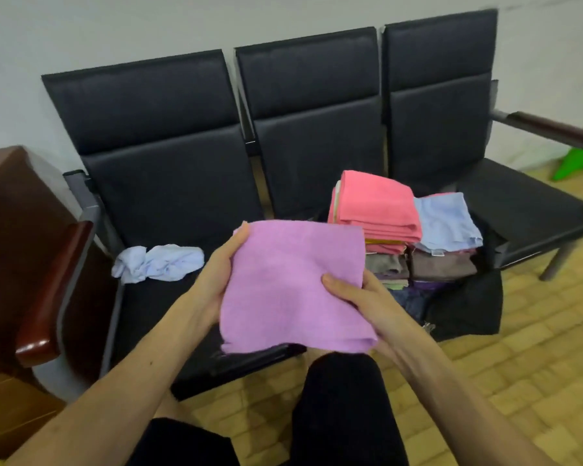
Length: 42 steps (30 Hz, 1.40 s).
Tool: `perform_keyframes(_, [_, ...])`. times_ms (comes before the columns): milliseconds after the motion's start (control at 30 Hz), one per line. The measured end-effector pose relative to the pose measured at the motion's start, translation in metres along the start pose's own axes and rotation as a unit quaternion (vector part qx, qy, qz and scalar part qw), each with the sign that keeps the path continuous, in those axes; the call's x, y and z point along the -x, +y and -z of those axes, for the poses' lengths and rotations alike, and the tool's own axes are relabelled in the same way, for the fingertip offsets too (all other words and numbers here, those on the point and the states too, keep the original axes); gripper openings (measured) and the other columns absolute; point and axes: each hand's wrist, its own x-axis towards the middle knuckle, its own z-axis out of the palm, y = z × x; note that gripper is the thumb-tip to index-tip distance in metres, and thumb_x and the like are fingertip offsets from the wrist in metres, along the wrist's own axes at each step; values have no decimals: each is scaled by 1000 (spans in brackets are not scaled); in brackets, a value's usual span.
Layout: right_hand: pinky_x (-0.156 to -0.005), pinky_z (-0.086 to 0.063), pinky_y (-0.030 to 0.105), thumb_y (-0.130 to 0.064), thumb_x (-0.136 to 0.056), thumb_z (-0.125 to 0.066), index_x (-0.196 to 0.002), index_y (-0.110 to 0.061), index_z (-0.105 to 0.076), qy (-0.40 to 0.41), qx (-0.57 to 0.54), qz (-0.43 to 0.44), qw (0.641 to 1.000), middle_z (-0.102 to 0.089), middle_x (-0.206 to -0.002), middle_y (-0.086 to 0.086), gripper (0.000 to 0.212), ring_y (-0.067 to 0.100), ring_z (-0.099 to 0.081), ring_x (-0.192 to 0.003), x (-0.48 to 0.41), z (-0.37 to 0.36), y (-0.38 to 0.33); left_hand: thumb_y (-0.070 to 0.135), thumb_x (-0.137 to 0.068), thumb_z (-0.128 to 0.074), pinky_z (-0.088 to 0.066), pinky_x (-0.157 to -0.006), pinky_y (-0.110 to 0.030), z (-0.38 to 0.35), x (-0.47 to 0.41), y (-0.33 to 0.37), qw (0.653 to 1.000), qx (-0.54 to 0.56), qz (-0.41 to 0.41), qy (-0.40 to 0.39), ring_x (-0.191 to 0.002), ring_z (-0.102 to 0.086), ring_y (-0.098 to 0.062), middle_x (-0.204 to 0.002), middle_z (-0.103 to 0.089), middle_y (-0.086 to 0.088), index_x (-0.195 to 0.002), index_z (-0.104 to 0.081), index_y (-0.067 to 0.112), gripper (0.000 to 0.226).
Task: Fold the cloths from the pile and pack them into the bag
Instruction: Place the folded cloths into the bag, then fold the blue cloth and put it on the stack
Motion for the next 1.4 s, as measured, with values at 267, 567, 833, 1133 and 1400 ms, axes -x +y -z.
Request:
perform_keyframes(267, [-61, -58, 32, -29, -89, -64, -107, -9, -65, 145, 91, 28, 985, -75, -81, 11, 27, 22, -73, -73, 16, 124, -54, 31, -91, -65, -55, -91, -38, -86, -75, -115, 975, -74, 130, -162, -113, -66, -27, -126, -67, -18, -132, -61, 4, 49])
perform_keyframes(567, [-81, -59, 27, -37, -95, -59, -127, -18, -56, 207, 264, 39, 941, -68, -121, -2, 38, 16, -67, -108, -67, 288, -125, 21, -90, -73, -54, -96, -32, -220, -242, -82, 928, -320, -90, -171, -117, -63, -16, -130, -65, -3, -137, -53, 10, 52])
perform_keyframes(833, [-106, -44, 48, -25, -100, -55, -134, -16, -50, 301, 403, 22, 864, -58, -129, 3, 35, 24, -55, -116, -187, 374, -124, 15, -87, -73, -48, -103, -42, -258, -375, -86, 828, -531, -102, -147, -122, -58, -27, -136, -59, -8, -142, -44, 11, 62])
perform_keyframes(1133, [-101, -43, 43, -34, -99, -55, -141, -16, -45, 370, 463, -42, 804, -57, -137, 7, 46, 30, -56, -120, -217, 387, -94, 23, -90, -71, -36, -113, -39, -255, -400, -127, 814, -573, -78, -46, -138, -43, -30, -151, -44, -12, -152, -30, 8, 76])
perform_keyframes(1400, [-112, -32, 46, -23, -96, -57, -147, -12, -39, 375, 604, 106, 695, -42, -149, 13, 54, 33, -36, -138, -189, 296, -105, 9, -89, -68, -62, -71, -38, -215, -346, -50, 916, -382, -125, -19, -72, -71, -21, -81, -69, -5, -118, -60, 14, 31])
